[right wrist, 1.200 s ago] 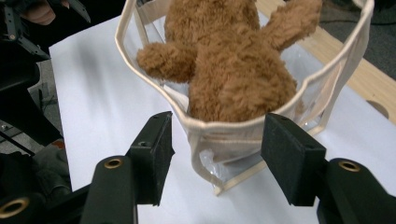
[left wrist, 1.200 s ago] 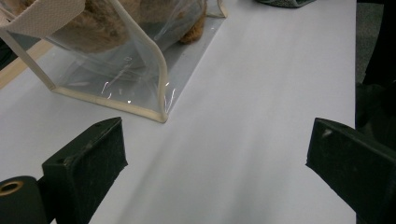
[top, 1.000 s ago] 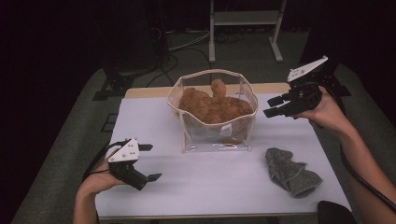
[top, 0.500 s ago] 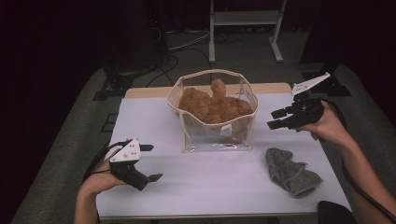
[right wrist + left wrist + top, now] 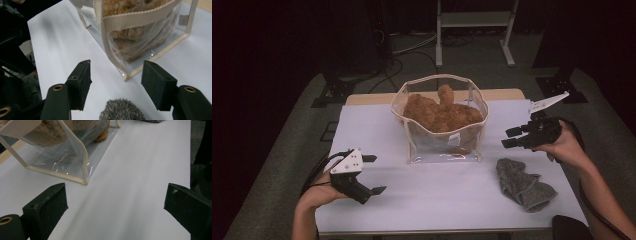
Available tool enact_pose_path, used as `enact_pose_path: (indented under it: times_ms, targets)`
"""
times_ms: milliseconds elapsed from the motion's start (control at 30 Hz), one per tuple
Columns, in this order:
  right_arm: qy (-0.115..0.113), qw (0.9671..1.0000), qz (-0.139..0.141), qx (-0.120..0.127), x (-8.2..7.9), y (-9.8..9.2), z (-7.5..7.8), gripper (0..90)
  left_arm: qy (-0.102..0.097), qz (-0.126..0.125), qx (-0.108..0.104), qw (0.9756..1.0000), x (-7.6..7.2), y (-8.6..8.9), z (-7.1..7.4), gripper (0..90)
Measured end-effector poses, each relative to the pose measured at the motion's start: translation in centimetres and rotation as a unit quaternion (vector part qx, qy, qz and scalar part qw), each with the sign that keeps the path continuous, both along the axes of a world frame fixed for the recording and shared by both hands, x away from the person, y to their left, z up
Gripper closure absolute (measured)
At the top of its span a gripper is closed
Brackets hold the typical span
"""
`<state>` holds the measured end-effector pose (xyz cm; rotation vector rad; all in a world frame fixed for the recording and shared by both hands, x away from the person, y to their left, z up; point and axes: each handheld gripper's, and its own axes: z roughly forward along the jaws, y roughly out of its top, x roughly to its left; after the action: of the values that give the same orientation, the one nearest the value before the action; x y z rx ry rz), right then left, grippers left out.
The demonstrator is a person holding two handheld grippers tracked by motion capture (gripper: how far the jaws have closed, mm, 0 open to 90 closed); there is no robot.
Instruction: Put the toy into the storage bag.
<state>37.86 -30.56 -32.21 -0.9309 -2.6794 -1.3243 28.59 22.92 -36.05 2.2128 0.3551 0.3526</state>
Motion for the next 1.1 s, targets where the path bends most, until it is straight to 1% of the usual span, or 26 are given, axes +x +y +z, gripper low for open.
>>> enact_pose_path:
  times_ms: [167, 367, 900, 1100]
  targets:
    - [0.006, 0.9999, -0.004, 0.008, -0.4, -0.3, -0.9, 38.6, 0.000, -0.001, 0.000, 1.0000, 0.0, 0.0, 0.0, 3.8]
    - [0.012, 0.9999, -0.005, 0.005, -0.8, -0.4, -2.0, 38.2, 0.001, 0.001, 0.000, 1.0000, 0.0, 0.0, 0.0, 3.9]
    - [0.025, 0.9995, -0.009, 0.018, -1.5, -1.0, -3.9, 38.2, 0.001, 0.000, 0.001, 1.0000, 0.0, -0.1, 0.0, 3.8]
    - [0.029, 0.9991, -0.011, 0.028, -1.8, -1.1, -4.7, 38.2, 0.001, 0.001, 0.001, 1.0000, 0.0, -0.1, -0.1, 3.8]
